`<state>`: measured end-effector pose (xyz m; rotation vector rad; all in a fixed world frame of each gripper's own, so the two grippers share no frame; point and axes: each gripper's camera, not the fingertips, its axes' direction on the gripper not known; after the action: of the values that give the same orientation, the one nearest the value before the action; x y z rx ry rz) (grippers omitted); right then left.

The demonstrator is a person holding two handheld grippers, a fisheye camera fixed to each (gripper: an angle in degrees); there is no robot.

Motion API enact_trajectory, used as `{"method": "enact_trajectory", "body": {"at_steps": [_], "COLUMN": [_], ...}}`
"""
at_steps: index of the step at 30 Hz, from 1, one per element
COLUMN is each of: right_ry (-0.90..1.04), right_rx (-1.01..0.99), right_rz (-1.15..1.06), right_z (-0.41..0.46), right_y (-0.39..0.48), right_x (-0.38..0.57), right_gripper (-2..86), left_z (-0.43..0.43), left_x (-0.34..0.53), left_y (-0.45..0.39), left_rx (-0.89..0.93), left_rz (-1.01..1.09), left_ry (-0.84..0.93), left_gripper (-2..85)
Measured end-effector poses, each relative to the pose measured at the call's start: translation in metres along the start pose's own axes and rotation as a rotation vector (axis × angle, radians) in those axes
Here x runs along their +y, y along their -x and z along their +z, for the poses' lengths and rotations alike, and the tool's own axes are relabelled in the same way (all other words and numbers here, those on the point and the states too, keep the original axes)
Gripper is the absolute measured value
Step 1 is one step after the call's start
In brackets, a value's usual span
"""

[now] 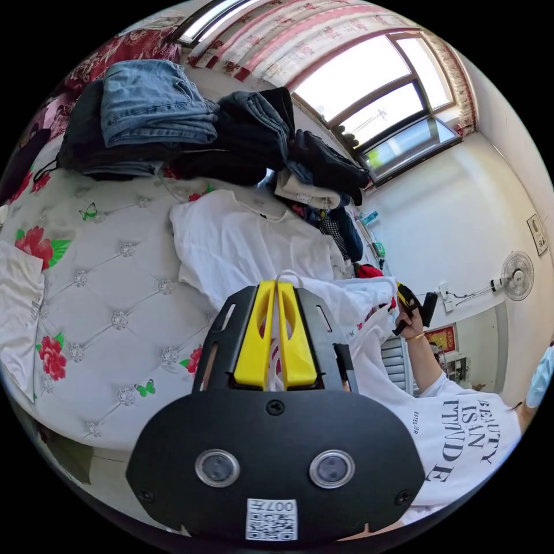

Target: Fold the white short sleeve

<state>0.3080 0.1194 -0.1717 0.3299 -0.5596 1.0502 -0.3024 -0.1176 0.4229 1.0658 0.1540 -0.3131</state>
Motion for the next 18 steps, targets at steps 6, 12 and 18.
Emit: {"method": "enact_trajectory", "body": {"at_steps": [6, 12, 18], "right_ry": [0.027, 0.220, 0.379], "right_rx": [-0.067, 0.044, 0.169], "right_rz": [0.047, 0.035, 0.131], "right_z": [-0.014, -0.028, -0.014], "right_y": [-0.021, -0.039, -0.069], "right_x": [0.029, 0.116, 0.174], "right_gripper": [-0.3, -0.3, -0.3], "left_z": [-0.010, 0.002, 0.002], "left_x": [0.039, 0.154, 0.227], "left_y": [0.006, 0.048, 0.059], "left_rx": [0.067, -0.160, -0.194], "left_rz": [0.054, -0.071, -0.218], "left_ry": [0.010, 0.147, 0.111], "left_gripper": [-0.6, 5.4, 7.8]}}
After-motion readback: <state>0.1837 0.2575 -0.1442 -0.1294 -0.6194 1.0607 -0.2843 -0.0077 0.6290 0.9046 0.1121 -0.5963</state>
